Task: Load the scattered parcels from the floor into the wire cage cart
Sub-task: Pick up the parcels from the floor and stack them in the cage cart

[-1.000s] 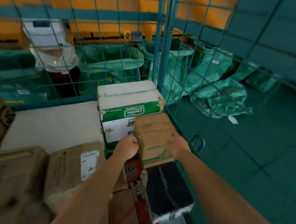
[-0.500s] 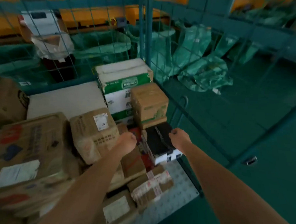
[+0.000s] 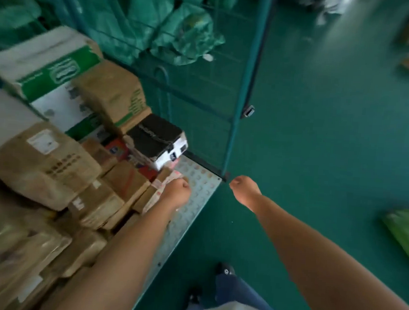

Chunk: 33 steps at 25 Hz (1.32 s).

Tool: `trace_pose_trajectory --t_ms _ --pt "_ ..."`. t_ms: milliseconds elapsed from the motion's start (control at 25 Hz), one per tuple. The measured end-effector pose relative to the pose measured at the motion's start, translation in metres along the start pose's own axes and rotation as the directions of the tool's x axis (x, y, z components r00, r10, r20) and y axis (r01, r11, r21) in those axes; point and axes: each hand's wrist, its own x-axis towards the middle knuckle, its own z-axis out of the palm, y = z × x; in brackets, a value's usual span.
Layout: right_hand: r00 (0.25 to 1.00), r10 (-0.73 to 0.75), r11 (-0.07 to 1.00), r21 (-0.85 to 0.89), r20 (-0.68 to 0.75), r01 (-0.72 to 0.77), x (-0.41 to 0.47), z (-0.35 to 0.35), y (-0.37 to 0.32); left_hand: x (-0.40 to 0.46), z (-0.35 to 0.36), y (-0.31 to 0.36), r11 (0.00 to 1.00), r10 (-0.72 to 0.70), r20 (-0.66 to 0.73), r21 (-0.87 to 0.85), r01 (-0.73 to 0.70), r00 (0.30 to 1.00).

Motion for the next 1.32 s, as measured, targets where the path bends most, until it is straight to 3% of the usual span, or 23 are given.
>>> trace_pose_trajectory --t_ms 200,360,680,1000,1320 --pt "0.963 0.204 0.971 0.160 -0.173 -0.177 -0.061 -0.023 0.082 -0.047 0.053 0.033 0.979 0.167 0.202 0.083 -0.187 0.965" --pt "0.891 0.365 0.903 0.333 -0.268 -0.270 -0.126 -0.038 0.157 -0.084 0.106 0.068 0.929 0.248 0.359 0.177 -0.326 0.900" --pt "0.710 0.606 0.717 0.633 -0.360 -0.291 -0.229 -0.101 0.336 -0.205 0.267 0.175 0.754 0.374 0.576 0.268 -0.600 0.727" --pt "0.596 0.711 0.599 0.766 -0.373 -0.235 -0.281 -0.187 0.502 -0.304 0.427 0.269 0.661 0.404 0.658 0.271 -0.699 0.636" --pt "0.575 0.752 0.536 0.806 -0.321 -0.251 -0.221 -0.292 0.610 -0.287 0.564 0.383 0.614 0.361 0.710 0.306 -0.728 0.604"
